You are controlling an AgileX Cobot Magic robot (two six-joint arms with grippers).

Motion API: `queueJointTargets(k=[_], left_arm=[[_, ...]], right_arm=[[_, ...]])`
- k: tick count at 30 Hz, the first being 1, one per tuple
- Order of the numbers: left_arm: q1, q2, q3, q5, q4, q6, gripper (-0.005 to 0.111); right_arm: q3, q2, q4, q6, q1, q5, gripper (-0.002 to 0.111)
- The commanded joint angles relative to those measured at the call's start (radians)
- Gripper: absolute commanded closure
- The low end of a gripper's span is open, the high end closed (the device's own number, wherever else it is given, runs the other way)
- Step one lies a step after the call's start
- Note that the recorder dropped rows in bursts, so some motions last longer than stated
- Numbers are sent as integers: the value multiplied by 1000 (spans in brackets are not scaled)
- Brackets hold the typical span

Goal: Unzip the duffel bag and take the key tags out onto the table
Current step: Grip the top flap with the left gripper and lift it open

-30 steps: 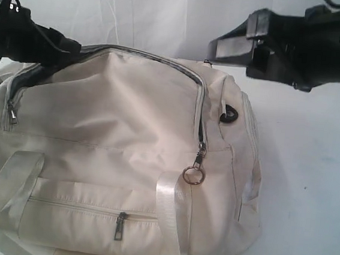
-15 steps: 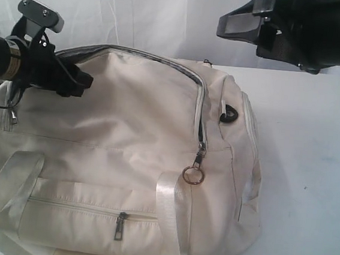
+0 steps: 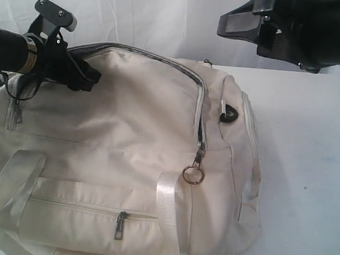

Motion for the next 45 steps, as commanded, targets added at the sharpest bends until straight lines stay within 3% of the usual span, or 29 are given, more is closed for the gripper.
queueJointTargets(k=[1, 5, 11, 20, 24, 30, 34, 41, 44, 45], left_arm=[[-3, 54, -26, -72, 10, 14, 40], [-3, 86, -26, -92, 10, 18, 59], [-2, 75, -26, -65, 10, 21, 107], [0, -28, -26, -164, 10, 32, 107], [26, -114, -26, -326, 10, -111, 107], [129, -233, -26, -719, 10, -221, 107], [173, -306, -16, -719, 10, -323, 107], [178, -421, 129, -719, 10, -412, 107], [176, -473, 238, -719, 10, -412, 107], [176, -506, 311, -719, 10, -410, 107]], right_arm=[[-7, -5, 8, -11, 1, -18, 37], [-7, -5, 8, -11, 1, -18, 37], [-7, -5, 6, -11, 1, -18, 37], [-7, -5, 2, -48, 1, -20, 37], [-7, -5, 2, -59, 1, -11, 37], [-7, -5, 0, -61, 1, -10, 37], [-7, -5, 0, -61, 1, -24, 37], [-7, -5, 22, -61, 1, -100, 37], [-7, -5, 78, -78, 1, -107, 45], [-7, 2, 152, -139, 1, -102, 57]])
